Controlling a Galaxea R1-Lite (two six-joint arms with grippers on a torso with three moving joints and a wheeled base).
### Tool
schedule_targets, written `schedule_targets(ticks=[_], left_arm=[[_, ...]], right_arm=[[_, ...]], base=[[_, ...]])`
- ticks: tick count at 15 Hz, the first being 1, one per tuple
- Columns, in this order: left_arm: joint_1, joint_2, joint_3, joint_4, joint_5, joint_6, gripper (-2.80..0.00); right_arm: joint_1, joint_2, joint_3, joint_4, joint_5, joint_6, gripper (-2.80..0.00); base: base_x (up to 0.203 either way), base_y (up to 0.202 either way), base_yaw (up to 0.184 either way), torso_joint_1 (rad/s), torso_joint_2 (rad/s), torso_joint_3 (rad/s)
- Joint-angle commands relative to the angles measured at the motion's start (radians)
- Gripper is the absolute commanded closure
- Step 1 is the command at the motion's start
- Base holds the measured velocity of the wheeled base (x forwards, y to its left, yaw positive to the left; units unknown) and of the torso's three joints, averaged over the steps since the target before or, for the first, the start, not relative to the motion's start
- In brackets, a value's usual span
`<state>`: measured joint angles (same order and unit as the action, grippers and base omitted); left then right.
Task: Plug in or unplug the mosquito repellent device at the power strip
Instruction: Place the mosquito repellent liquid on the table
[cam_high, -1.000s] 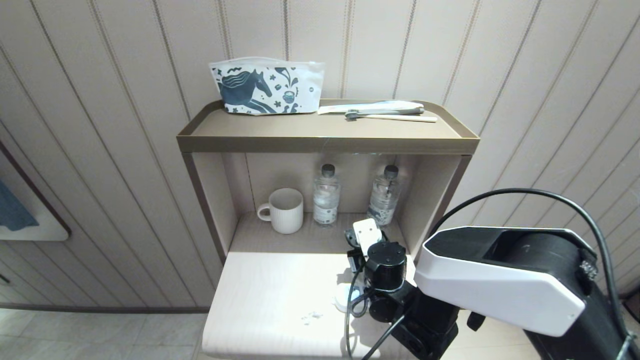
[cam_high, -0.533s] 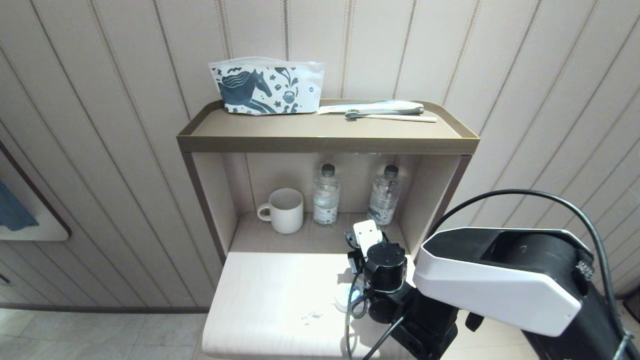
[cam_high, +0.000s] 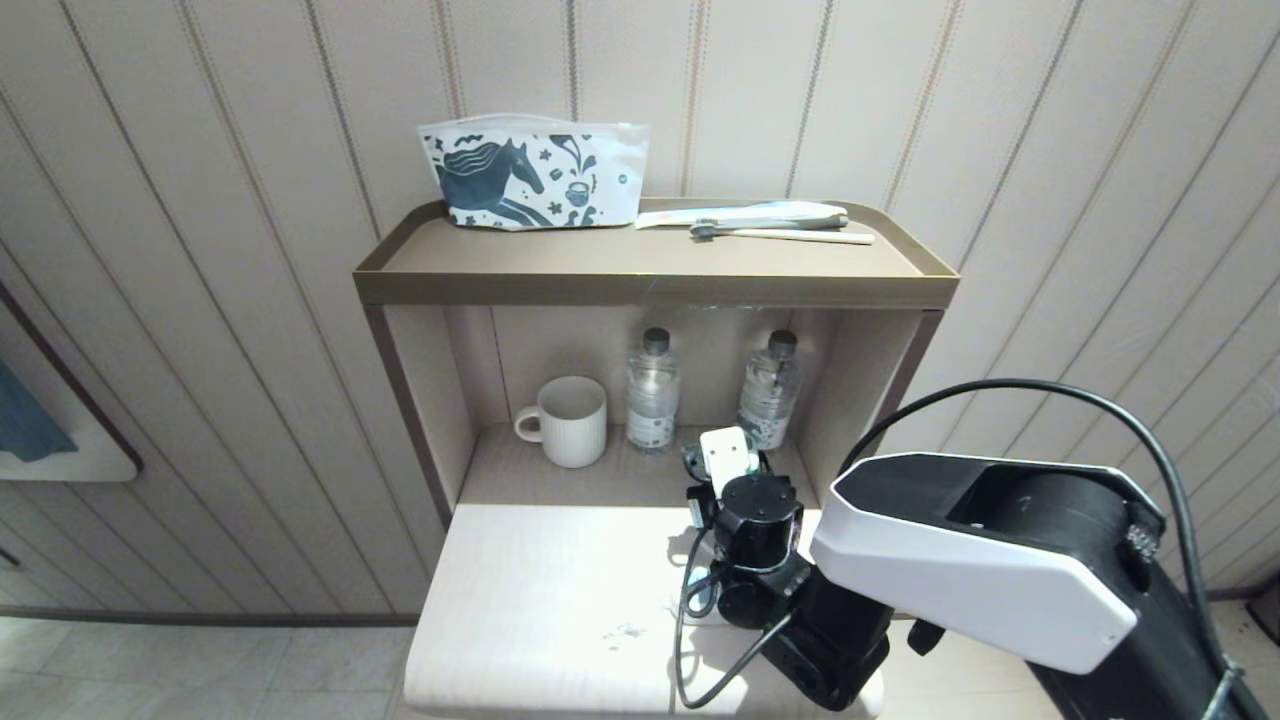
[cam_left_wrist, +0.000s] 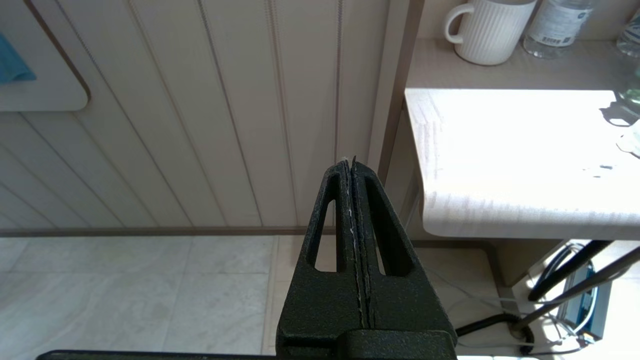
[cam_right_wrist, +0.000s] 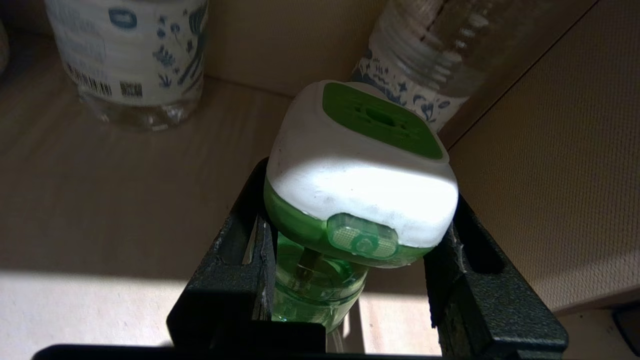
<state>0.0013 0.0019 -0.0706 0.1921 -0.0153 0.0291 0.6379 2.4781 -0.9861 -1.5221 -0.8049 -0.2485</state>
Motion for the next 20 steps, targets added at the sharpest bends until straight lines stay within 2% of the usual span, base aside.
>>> schedule_targets(ticks=[1, 8, 20], left_arm=[[0.000, 0.000, 0.000, 0.000, 0.000, 0.000, 0.00], [0.000, 0.000, 0.000, 0.001, 0.000, 0.000, 0.00], [0.000, 0.000, 0.000, 0.001, 0.000, 0.000, 0.00]], right_arm=[[0.001, 0.013, -0.038, -0.047, -0.018, -0.003, 0.00], [0.011, 0.048, -0.058, -0.048, -0.040, -0.006, 0.00], [0.060, -0.116, 0.091, -0.048, -0.050, -0.004, 0.00]], base=[[0.000, 0.000, 0.000, 0.000, 0.00, 0.000], [0.000, 0.000, 0.000, 0.000, 0.00, 0.000], [0.000, 0.000, 0.000, 0.000, 0.00, 0.000]])
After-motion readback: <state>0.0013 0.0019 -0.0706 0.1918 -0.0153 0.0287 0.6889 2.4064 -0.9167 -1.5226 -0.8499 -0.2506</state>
